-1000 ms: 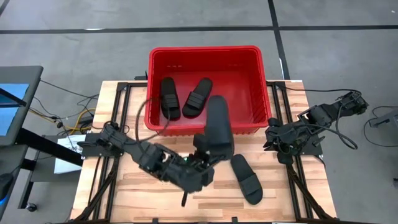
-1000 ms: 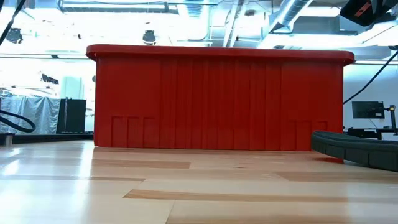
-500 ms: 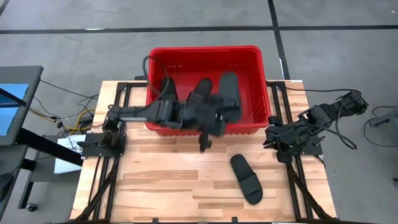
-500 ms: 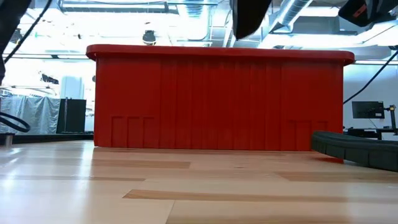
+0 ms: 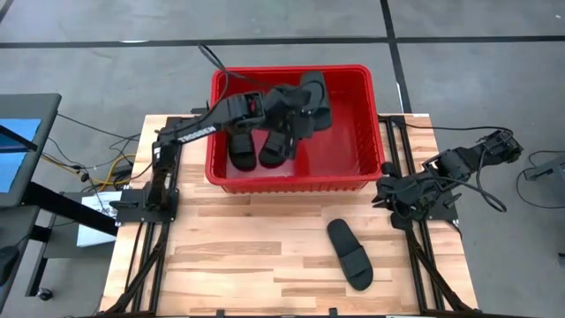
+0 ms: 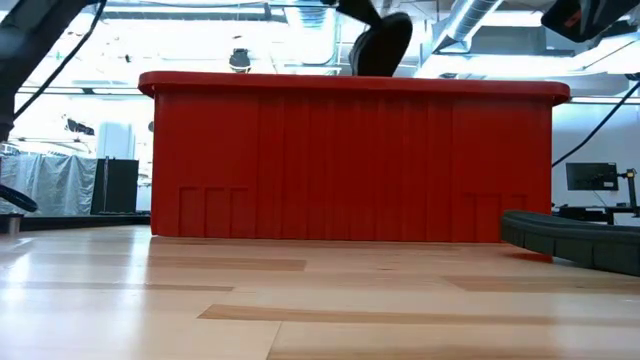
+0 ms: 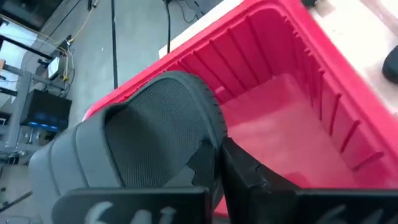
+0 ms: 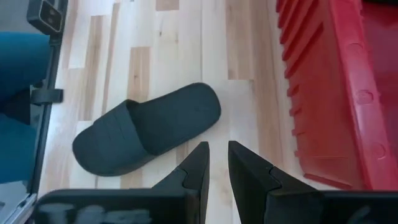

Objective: Pick and place slides into bin
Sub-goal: Put the black slipper into the red bin

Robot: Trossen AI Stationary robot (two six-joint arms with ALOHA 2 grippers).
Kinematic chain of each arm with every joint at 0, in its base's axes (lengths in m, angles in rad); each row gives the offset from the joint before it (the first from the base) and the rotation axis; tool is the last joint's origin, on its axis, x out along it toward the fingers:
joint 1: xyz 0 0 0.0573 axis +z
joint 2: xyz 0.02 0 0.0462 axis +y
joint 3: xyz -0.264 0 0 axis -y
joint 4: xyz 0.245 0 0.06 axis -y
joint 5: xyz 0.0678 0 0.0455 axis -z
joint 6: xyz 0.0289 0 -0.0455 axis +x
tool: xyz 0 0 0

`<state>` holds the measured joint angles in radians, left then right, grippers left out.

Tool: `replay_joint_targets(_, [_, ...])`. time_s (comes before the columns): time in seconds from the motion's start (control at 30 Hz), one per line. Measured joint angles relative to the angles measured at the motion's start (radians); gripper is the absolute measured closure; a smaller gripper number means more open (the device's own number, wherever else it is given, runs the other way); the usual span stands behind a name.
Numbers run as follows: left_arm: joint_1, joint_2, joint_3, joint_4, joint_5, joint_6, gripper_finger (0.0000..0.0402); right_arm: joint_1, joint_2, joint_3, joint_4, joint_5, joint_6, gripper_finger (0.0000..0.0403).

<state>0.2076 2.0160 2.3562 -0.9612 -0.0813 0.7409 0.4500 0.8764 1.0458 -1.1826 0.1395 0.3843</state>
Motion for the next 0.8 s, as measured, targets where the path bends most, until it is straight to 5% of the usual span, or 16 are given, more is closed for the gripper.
replay_joint_targets(0.8, [0.082, 0.209, -0.017, -0.060, 0.059, 0.119, 0.0401, 0.000, 0.000, 0.000, 0.009, 0.048, 0.049, 0.0351])
